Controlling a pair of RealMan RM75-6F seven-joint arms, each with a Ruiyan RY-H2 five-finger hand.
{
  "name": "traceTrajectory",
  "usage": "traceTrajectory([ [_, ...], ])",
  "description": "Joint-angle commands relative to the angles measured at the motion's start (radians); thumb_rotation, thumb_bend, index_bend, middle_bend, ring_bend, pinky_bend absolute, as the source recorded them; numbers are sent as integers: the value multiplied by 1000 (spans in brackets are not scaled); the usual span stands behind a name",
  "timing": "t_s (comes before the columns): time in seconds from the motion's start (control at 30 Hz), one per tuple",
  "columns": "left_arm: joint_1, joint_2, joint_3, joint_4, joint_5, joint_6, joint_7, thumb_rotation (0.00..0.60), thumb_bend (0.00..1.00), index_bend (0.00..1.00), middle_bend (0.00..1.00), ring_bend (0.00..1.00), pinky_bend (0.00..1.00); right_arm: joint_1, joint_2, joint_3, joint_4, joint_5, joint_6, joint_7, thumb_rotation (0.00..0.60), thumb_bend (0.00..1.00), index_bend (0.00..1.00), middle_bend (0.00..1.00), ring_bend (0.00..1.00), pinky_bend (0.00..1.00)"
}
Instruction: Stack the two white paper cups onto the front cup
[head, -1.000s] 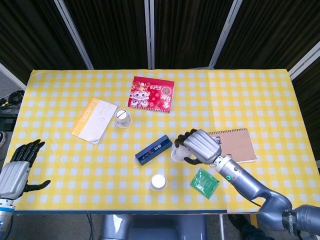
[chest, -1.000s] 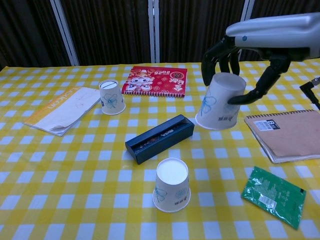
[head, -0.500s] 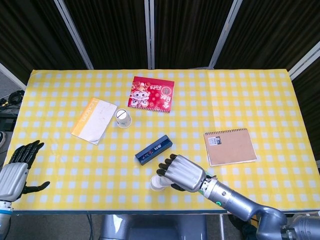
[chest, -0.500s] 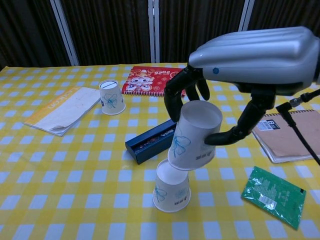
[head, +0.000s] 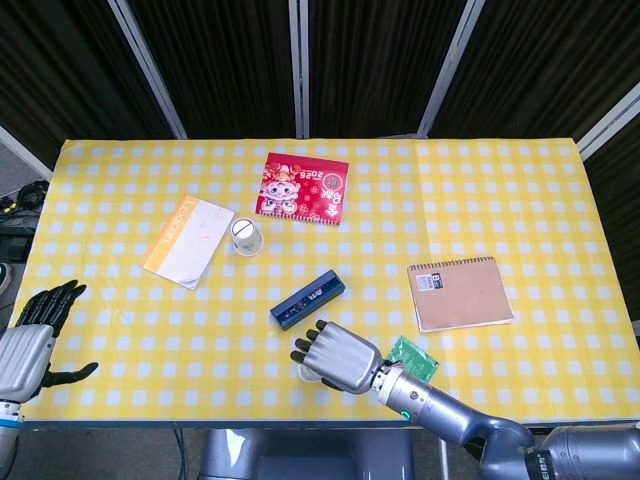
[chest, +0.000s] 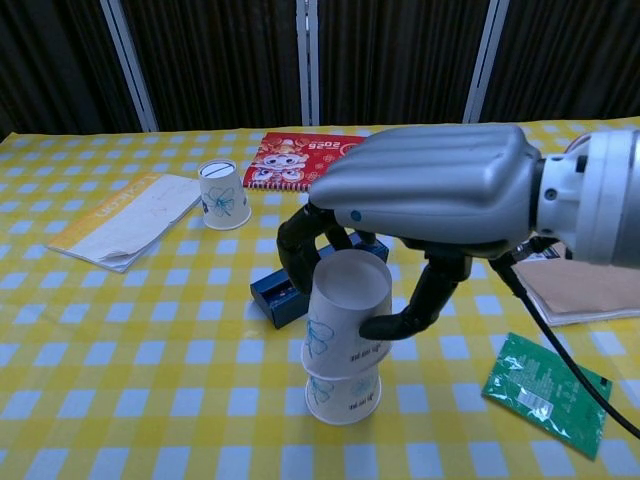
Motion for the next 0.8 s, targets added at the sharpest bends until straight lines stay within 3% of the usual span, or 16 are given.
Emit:
traceTrajectory([
  [0.03, 0, -1, 0, 0, 0, 1, 2, 600, 0, 0, 0, 0, 0, 4, -16, -6, 12, 12, 4, -13, 600, 212, 443, 487, 453, 464],
  [0.17, 0, -3, -1, 1, -3, 0, 6, 600, 0, 0, 0, 0, 0, 7, -30, -5, 20, 20, 14, -13, 600, 210, 439, 485, 453, 464],
  [0.23, -1, -4, -2, 1, -7, -2, 8, 600, 0, 0, 0, 0, 0, 10, -32, -6, 24, 16, 19, -12, 600, 197, 391, 450, 446, 463],
  [0.33, -2, -6, -3, 1, -10, -4, 12, 600, 0, 0, 0, 0, 0, 15, -20, -12, 21, 24, 9, -9, 600, 148, 218, 271, 347, 417],
  [0.43, -3, -7, -3, 1, -12, -6, 15, 600, 0, 0, 0, 0, 0, 18, -8, -16, 11, 39, 4, -9, 600, 112, 105, 140, 256, 332],
  [0.8, -4, -10, -3, 2, -16, -7, 21, 600, 0, 0, 0, 0, 0, 6, 21, -34, -16, 19, 41, -26, 600, 98, 56, 83, 229, 254],
])
